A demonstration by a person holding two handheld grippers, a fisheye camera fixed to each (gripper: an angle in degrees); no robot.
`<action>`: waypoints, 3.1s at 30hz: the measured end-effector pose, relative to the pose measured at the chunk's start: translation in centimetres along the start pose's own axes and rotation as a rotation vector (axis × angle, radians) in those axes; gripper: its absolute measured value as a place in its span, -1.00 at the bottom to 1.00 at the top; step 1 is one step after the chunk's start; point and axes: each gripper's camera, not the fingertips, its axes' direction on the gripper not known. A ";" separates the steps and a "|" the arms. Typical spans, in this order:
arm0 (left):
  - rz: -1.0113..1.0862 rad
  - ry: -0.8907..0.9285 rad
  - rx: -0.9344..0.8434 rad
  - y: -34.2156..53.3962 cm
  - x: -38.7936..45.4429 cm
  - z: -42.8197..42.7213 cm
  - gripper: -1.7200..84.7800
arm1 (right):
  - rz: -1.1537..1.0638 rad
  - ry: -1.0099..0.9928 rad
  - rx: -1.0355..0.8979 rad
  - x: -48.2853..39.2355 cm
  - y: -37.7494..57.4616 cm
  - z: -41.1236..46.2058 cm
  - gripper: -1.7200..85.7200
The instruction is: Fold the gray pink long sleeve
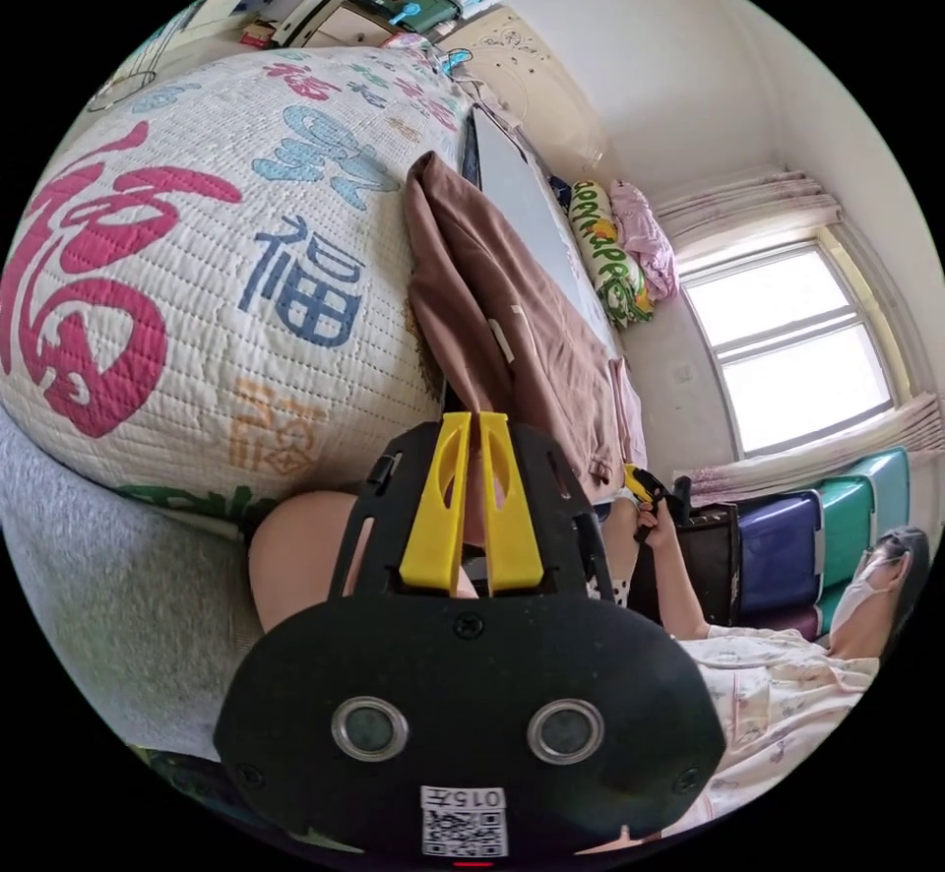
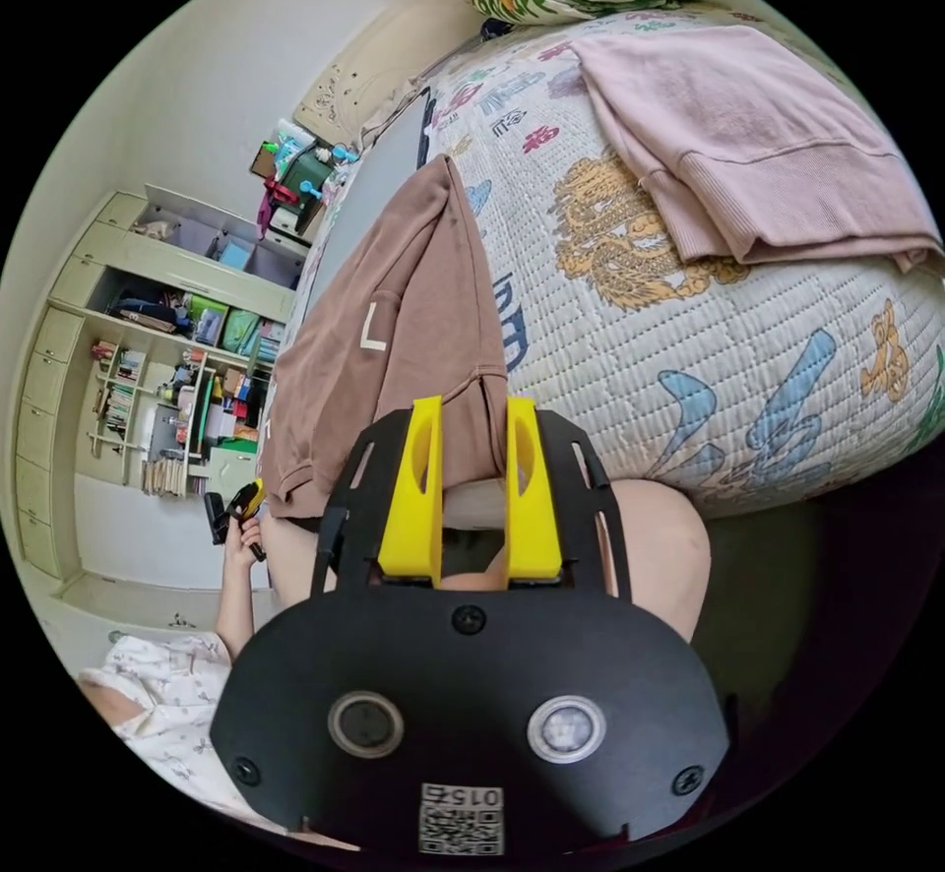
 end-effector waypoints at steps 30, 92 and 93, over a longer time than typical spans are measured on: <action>0.020 0.028 0.230 2.8 7.9 -9.5 -0.97 | 0.024 0.046 0.082 6.3 -6.5 -8.2 -0.95; 0.635 -0.704 1.026 24.4 60.6 -46.3 -0.42 | -0.711 0.480 1.145 22.7 23.9 31.1 -0.54; 0.634 -0.701 1.024 24.1 60.6 -46.5 -0.42 | -0.716 0.471 1.142 23.1 24.2 31.5 -0.53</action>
